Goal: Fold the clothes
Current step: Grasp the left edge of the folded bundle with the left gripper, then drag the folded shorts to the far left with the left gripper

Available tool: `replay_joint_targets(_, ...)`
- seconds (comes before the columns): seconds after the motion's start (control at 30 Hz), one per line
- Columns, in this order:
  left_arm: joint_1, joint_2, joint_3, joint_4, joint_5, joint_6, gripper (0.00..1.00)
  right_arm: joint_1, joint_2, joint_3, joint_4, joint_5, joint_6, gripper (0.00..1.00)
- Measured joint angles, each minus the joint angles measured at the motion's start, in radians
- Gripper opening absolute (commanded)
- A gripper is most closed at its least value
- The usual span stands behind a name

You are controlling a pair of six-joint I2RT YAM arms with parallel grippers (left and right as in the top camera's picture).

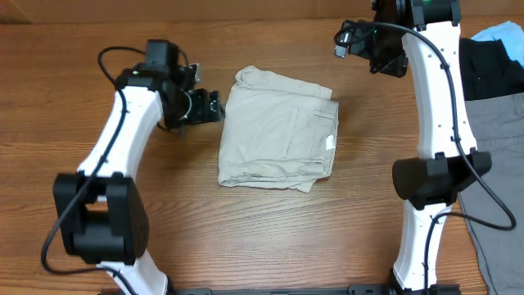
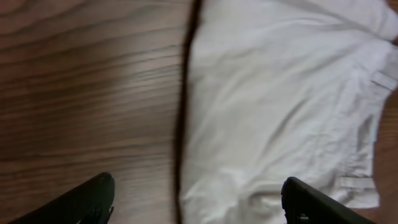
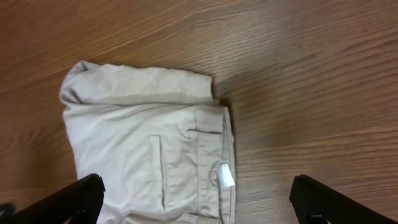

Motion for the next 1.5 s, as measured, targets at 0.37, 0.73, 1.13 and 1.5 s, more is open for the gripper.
replay_joint_targets(0.37, -0.011, 0.16, 0.0, 0.047, 0.1, 0.082, 0.96, 0.134, -0.434, 0.014, 0.0, -0.005, 0.0, 1.0)
replay_joint_targets(0.73, -0.077, 0.249, 0.009, 0.126, 0.124, 0.107, 0.89, 0.154, -0.521, 0.024, -0.001, -0.039, 0.0, 1.0)
replay_joint_targets(1.13, -0.1, 0.298, 0.013, 0.23, 0.132, 0.096, 0.07, 0.154, -0.525, 0.024, -0.002, -0.075, -0.005, 1.0)
replay_joint_targets(1.5, -0.023, 0.313, 0.01, 0.377, 0.147, -0.086, 0.04, 0.154, -0.526, 0.02, -0.001, -0.075, -0.015, 1.0)
